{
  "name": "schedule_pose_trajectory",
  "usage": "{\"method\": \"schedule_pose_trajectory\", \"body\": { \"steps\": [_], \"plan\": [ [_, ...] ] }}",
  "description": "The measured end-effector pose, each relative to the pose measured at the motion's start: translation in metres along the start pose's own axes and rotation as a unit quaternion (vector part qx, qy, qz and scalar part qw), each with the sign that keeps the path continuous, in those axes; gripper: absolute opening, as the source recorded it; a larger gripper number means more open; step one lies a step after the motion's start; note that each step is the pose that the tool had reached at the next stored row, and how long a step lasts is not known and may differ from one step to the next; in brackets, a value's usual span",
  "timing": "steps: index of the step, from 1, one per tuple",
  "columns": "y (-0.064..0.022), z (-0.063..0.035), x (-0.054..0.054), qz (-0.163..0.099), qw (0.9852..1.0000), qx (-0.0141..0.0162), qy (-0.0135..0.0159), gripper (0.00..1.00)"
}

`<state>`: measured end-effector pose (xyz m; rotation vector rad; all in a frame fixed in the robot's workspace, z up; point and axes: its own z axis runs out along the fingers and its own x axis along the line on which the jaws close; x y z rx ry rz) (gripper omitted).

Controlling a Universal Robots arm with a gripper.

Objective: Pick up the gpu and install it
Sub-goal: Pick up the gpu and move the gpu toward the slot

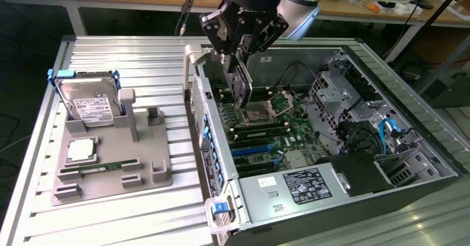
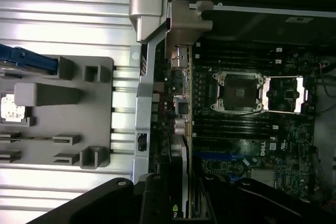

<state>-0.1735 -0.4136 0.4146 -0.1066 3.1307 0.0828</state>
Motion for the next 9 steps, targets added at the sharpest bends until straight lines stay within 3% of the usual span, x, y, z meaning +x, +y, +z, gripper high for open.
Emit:
{"method": "schedule_pose_trajectory", "body": {
  "steps": [4, 9],
  "plan": [
    [-0.0009, 0.0001, -0.013, -0.022, 0.9997, -0.0003, 0.0012, 0.27],
    [-0.0013, 0.0002, -0.019, -0.067, 0.9978, -0.0007, 0.0035, 0.27]
  ]
}}
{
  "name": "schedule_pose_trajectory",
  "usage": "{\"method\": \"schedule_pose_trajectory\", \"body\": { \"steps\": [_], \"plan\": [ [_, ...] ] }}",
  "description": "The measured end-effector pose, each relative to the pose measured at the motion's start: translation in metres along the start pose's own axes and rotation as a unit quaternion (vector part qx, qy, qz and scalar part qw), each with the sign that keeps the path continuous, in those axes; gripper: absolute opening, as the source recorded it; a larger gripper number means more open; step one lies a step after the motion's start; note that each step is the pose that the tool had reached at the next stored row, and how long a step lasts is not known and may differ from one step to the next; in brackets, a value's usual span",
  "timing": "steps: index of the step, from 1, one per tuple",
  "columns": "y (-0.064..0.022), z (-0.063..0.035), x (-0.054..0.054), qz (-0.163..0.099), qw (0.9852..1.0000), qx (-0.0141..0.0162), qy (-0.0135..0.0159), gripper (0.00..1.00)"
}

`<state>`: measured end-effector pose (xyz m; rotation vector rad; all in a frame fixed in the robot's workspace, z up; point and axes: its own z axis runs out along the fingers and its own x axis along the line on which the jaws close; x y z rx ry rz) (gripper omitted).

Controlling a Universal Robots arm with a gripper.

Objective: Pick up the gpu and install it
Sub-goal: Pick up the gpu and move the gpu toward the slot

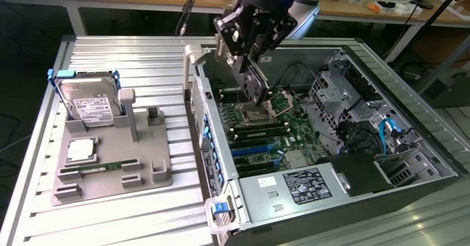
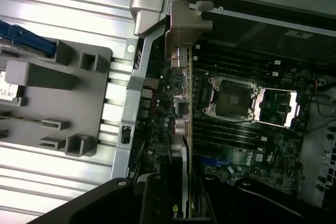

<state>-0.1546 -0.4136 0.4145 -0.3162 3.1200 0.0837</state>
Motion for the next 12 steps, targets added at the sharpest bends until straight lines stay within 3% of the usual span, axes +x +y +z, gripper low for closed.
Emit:
{"method": "schedule_pose_trajectory", "body": {
  "steps": [6, 12],
  "plan": [
    [-0.0026, 0.0001, -0.013, -0.033, 0.9995, -0.0003, 0.0018, 0.27],
    [-0.009, 0.0001, -0.044, -0.039, 0.9992, -0.0004, 0.0023, 0.27]
  ]
}}
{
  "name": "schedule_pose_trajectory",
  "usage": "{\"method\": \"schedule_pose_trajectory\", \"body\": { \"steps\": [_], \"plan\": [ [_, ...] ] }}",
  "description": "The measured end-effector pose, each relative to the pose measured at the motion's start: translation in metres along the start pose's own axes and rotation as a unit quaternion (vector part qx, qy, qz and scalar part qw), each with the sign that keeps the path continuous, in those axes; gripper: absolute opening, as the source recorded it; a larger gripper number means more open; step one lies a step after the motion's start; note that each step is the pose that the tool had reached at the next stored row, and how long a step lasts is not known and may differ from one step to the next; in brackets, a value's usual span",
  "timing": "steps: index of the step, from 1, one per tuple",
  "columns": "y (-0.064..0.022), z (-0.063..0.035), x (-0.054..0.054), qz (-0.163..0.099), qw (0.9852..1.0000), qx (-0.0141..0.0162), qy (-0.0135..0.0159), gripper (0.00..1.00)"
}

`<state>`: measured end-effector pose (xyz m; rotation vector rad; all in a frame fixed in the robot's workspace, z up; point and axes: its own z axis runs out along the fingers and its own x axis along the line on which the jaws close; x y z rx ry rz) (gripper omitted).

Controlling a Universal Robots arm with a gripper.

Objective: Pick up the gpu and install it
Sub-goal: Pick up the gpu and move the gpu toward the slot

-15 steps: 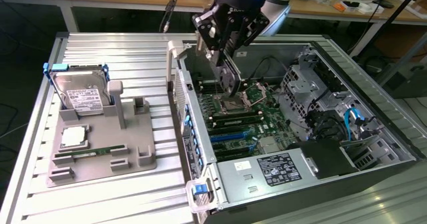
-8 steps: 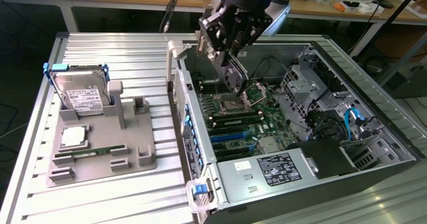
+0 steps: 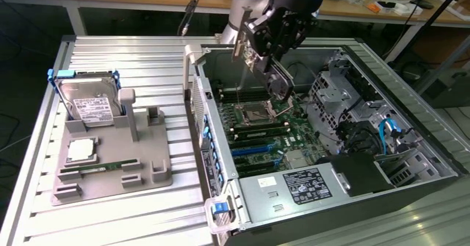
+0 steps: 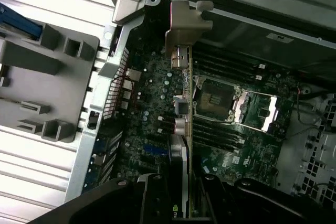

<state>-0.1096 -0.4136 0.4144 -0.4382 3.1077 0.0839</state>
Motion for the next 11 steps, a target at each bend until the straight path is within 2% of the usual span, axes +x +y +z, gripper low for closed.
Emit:
{"method": "schedule_pose_trajectory", "body": {
  "steps": [3, 8, 11],
  "plan": [
    [-0.0017, 0.0, -0.0056, -0.006, 1.0, -0.0001, 0.0003, 0.27],
    [-0.0021, 0.0, -0.007, -0.006, 1.0, -0.0001, 0.0003, 0.27],
    [-0.0021, 0.0002, -0.0073, 0.012, 0.9999, 0.0001, -0.0006, 0.27]
  ]
}}
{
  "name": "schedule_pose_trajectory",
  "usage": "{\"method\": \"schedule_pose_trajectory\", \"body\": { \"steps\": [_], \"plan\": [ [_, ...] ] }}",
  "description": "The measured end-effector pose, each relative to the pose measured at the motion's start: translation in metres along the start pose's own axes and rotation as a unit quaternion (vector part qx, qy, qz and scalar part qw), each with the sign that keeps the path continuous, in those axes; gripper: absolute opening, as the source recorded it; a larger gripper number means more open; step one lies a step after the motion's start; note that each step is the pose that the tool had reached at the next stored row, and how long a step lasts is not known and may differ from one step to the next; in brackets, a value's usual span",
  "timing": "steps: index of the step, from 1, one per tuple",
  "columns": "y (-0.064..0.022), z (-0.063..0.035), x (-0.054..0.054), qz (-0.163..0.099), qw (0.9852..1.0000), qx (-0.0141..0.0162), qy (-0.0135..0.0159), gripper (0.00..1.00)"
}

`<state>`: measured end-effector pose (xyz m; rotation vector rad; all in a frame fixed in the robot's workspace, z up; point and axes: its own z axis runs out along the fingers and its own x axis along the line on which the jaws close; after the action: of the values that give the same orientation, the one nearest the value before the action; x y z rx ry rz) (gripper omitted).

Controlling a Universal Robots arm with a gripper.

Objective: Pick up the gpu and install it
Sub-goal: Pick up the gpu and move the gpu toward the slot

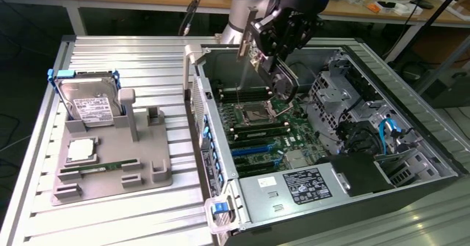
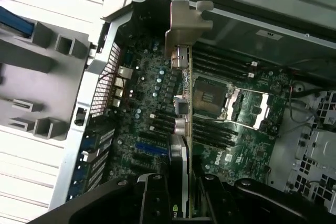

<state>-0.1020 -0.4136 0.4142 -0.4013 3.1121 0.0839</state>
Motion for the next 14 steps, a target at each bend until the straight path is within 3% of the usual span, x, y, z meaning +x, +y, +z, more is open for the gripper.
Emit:
{"method": "schedule_pose_trajectory", "body": {
  "steps": [7, 14],
  "plan": [
    [-0.0001, 0.0007, -0.0003, 0.056, 0.9984, 0.0005, -0.003, 0.27],
    [-0.002, 0.0011, -0.0075, 0.087, 0.9962, 0.0008, -0.0046, 0.27]
  ]
}}
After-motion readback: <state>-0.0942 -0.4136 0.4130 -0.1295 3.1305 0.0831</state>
